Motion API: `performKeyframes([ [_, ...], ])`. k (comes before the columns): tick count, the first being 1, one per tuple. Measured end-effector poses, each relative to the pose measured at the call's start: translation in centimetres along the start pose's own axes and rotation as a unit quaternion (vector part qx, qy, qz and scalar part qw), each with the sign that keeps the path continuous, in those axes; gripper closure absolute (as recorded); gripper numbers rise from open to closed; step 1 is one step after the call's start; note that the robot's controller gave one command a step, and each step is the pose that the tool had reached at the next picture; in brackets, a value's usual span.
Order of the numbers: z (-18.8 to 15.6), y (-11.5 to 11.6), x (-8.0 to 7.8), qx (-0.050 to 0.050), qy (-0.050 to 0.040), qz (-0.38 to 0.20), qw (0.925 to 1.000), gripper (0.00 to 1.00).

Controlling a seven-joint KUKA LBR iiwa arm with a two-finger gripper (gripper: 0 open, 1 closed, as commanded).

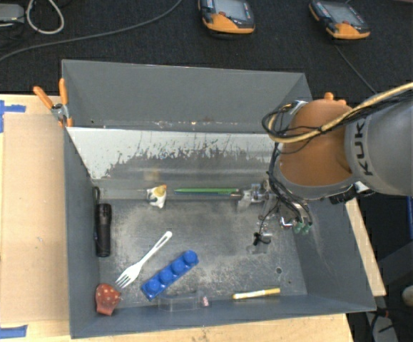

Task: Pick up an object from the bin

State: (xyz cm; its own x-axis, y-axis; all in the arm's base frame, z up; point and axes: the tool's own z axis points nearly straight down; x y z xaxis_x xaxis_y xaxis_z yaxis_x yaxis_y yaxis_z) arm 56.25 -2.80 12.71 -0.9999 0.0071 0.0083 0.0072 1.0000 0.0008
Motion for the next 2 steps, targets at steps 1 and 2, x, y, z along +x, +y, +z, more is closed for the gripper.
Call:
performKeyframes([
  [1, -0.4, 0.0, -0.2, 0.000, -0.0033, 0.000, 1.0000, 0.00],
  [2, 5.6, 6.8, 0.6, 0.000, -0.0023, -0.031, 0.9995, 0.00],
])
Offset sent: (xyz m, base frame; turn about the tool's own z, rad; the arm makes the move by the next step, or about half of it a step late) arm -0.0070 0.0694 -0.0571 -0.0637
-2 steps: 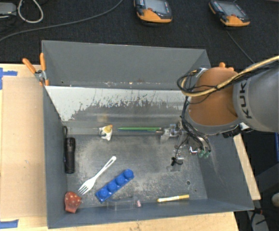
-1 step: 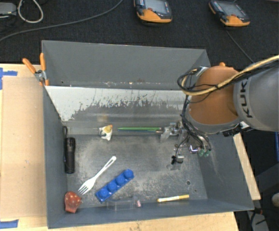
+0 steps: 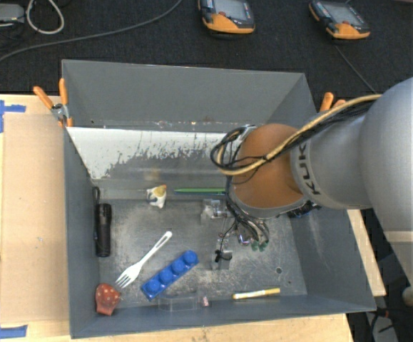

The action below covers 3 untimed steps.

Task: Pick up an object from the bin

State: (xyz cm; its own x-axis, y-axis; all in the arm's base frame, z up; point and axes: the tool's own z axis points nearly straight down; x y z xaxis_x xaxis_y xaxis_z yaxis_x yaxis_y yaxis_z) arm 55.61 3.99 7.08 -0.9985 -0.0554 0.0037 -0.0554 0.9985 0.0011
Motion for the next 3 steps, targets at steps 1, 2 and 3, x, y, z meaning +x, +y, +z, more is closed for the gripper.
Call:
performKeyframes([
  [1, -1.2, 2.4, -2.5, 0.002, -0.0034, -0.031, 0.9995, 0.00],
  [2, -0.3, 7.1, -3.8, 0.000, -0.0007, -0.072, 0.9974, 0.00],
  [3, -0.1, 10.0, 2.7, 0.002, -0.0075, -0.127, 0.9919, 0.00],
])
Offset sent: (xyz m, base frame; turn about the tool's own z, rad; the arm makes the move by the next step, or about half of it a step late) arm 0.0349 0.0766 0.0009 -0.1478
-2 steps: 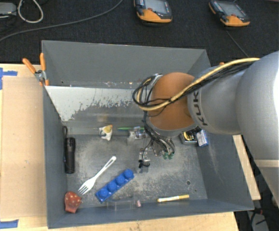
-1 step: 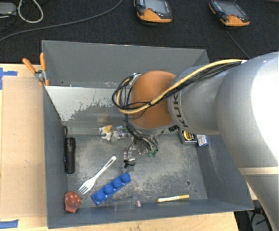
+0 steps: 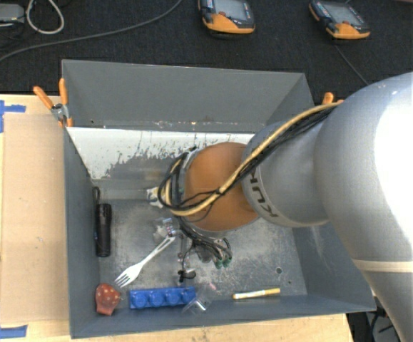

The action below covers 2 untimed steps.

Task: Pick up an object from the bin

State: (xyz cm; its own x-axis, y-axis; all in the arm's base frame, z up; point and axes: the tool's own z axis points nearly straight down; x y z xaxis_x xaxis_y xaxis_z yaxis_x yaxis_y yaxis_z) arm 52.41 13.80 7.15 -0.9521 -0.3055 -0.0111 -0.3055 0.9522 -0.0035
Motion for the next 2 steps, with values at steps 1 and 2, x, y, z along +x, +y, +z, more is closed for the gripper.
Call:
performKeyframes([
  [1, 0.1, 3.1, -4.0, -0.002, 0.0019, -0.029, 0.9996, 0.00],
  [2, 0.1, 9.5, -3.8, 0.004, -0.0043, -0.034, 0.9994, 1.00],
])
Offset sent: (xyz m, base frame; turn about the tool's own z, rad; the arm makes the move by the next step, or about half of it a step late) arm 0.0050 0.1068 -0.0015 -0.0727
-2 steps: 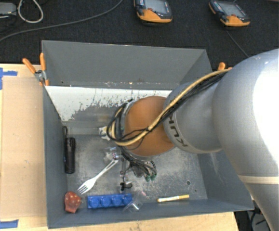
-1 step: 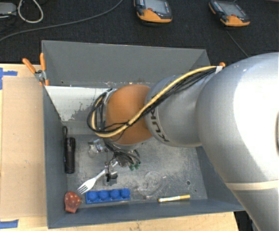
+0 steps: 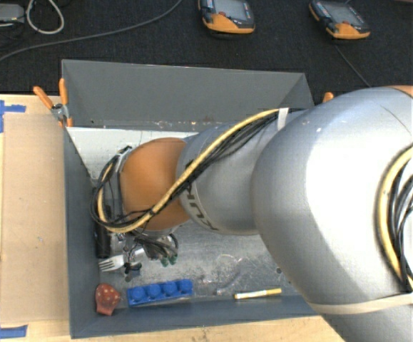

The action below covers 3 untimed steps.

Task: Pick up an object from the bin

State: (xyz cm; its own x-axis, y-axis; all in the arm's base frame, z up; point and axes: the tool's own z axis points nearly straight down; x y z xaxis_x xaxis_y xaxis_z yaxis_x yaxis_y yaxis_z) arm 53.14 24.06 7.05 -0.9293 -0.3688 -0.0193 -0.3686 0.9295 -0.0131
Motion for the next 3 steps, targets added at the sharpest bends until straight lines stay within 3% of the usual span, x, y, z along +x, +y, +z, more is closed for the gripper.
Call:
performKeyframes([
  [1, 0.0, 0.0, 0.0, 0.000, 0.0001, 0.000, 1.0000, 1.00],
  [2, -7.5, -0.6, 0.5, -0.002, 0.0024, 0.026, 0.9997, 1.00],
  [3, -11.3, -2.5, 0.4, -0.002, 0.0033, 0.022, 0.9997, 1.00],
])
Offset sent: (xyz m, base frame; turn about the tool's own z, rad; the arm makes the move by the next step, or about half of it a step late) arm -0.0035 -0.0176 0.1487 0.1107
